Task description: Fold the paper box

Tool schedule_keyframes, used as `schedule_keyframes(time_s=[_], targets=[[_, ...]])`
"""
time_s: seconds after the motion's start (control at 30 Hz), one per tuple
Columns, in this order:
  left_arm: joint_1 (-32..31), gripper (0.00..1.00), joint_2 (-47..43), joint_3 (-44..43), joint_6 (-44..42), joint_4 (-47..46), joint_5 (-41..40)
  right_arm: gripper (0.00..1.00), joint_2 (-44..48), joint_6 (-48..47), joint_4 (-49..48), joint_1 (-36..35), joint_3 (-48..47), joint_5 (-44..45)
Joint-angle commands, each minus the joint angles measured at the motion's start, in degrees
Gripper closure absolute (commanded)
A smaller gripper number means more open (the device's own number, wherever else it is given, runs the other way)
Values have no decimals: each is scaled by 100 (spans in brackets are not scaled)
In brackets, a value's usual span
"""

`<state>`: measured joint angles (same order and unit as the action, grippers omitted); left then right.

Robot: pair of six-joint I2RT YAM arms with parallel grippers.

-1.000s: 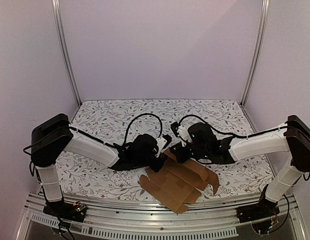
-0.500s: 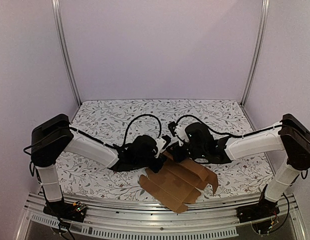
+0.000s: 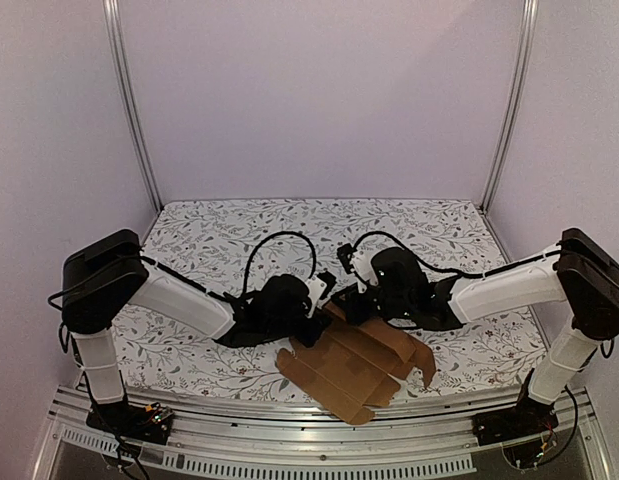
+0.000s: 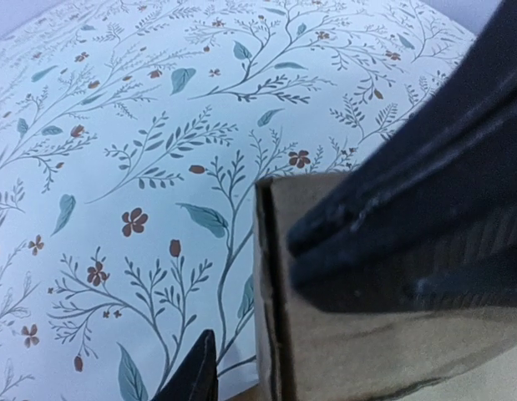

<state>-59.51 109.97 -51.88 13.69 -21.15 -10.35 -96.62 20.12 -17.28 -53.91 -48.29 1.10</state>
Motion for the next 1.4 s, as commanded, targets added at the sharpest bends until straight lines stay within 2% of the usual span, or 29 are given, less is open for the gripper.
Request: schedule_keyframes(time_s=[0.0,0.27,0.43,0.67,0.83,1.1,1.37], targets=[[-8,69,209,-18,119,-369,-87,100,-62,61,260,22,209,-31],[-9,69,393,24,324,-934,-115,100,68,114,245,29,292,-24],[-11,72,496,133,503,-1425,-120,100,120,156,177,22,352,-38],[-8,85,648,154,625,-1860,-10,100,173,203,122,24,450,-48],[-9,100,798,129,697,-2156,35,100,185,247,80,26,494,-46],[-13,100,748,160,662,-2238,7,100,214,304,36,24,558,-21],[-69,100,567,186,493,-1988,-361,100,282,326,31,25,532,-3]])
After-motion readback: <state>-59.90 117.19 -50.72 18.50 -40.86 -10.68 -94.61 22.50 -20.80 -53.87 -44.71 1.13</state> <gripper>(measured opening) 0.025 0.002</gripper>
